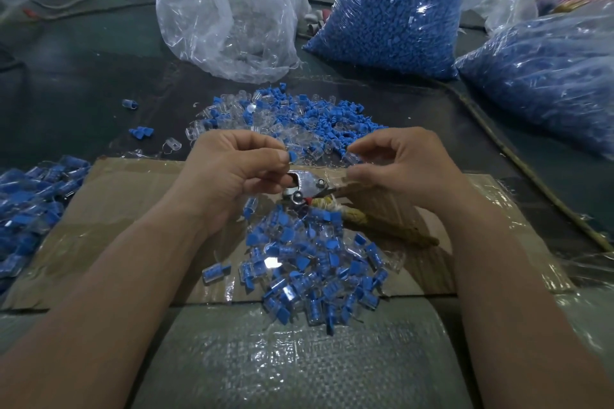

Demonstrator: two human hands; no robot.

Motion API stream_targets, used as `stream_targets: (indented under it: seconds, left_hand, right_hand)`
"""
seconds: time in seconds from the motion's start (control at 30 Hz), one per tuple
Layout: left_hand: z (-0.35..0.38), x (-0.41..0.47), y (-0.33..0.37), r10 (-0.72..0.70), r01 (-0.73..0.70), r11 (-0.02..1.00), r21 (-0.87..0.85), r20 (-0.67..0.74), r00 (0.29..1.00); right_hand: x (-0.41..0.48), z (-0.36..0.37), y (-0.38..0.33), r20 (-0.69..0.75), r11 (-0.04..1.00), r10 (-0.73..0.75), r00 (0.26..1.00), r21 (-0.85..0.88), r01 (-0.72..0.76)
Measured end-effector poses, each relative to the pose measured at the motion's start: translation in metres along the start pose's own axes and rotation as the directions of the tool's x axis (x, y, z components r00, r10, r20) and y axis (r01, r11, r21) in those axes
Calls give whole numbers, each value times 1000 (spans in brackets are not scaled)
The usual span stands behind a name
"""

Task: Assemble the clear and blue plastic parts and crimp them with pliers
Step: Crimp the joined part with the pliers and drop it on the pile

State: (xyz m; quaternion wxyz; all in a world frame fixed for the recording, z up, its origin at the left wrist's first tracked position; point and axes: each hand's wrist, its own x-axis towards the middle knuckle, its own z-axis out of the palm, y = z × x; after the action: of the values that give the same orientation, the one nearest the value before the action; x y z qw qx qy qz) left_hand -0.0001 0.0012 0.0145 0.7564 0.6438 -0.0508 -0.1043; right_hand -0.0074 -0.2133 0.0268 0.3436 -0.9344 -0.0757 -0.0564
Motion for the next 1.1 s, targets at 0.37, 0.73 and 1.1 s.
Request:
stream_targets:
  seconds: [0.37,0.73,1.1]
  left_hand:
    - [-2,1,-1,5,-5,1000,2,-11,1000]
    - [-1,2,-2,1,-1,1000,-6,-10,1000]
    - [-4,3,-4,11,-13,998,-68,-27,1000]
  right_hand:
    - [2,-6,11,453,970,162,877,-235,-58]
    - [0,0,5,387,963,125,913,-268,-19]
    - [4,11,-3,295,900,7,955,-419,122]
